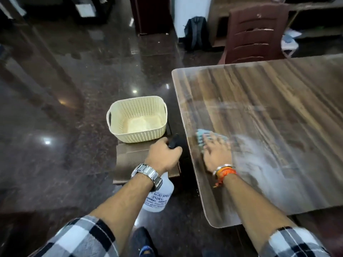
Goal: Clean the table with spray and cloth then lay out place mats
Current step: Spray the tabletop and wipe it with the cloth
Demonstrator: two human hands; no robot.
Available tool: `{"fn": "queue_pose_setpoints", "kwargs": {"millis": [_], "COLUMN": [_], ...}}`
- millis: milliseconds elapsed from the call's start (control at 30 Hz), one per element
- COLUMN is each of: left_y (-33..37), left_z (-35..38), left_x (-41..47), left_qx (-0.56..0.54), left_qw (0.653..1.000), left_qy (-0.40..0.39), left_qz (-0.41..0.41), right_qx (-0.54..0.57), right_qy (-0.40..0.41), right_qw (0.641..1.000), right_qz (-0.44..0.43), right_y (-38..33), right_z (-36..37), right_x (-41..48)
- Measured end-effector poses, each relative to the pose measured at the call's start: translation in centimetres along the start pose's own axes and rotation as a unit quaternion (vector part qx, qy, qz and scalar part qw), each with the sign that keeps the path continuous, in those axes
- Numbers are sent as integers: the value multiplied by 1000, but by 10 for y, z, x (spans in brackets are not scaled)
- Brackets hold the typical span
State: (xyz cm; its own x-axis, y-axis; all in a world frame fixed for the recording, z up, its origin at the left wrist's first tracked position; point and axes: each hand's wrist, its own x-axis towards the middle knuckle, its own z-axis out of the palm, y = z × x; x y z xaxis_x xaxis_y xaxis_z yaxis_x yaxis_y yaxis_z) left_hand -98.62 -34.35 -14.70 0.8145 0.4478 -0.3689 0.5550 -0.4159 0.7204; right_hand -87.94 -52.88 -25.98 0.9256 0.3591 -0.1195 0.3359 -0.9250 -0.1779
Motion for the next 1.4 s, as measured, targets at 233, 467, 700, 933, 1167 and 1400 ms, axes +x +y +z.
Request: {"fn": "queue_pose_setpoints", "kwargs": {"millis": [233,467,700,933,1167,1400], "left_y": [-17,-36,-45,-32,5,42], "left_z": [-27,-46,-72,-83,-72,-58], "left_x": [17,21,51,90,146,207], "left_qx": [-7,8,18,18,13,7], "left_qw": [996,993,995,996,997,997], "left_qy": [-82,-106,-84,-65,-61,-72], "left_qz": [36,59,60,60,55,41], "right_qx": [4,12,-6,-25,35,209], "right_qy": [-3,9,-13,-22,105,185], "right_qw": [975,1000,985,981,994,960], "right_qz": [221,11,174,193,-13,-3], "right_y": [56,-17,-57,-67,-88,-82], "right_z": [-4,29,25,22,34,-31], "right_x": [-92,-229,-177,-120,-127,-32]}}
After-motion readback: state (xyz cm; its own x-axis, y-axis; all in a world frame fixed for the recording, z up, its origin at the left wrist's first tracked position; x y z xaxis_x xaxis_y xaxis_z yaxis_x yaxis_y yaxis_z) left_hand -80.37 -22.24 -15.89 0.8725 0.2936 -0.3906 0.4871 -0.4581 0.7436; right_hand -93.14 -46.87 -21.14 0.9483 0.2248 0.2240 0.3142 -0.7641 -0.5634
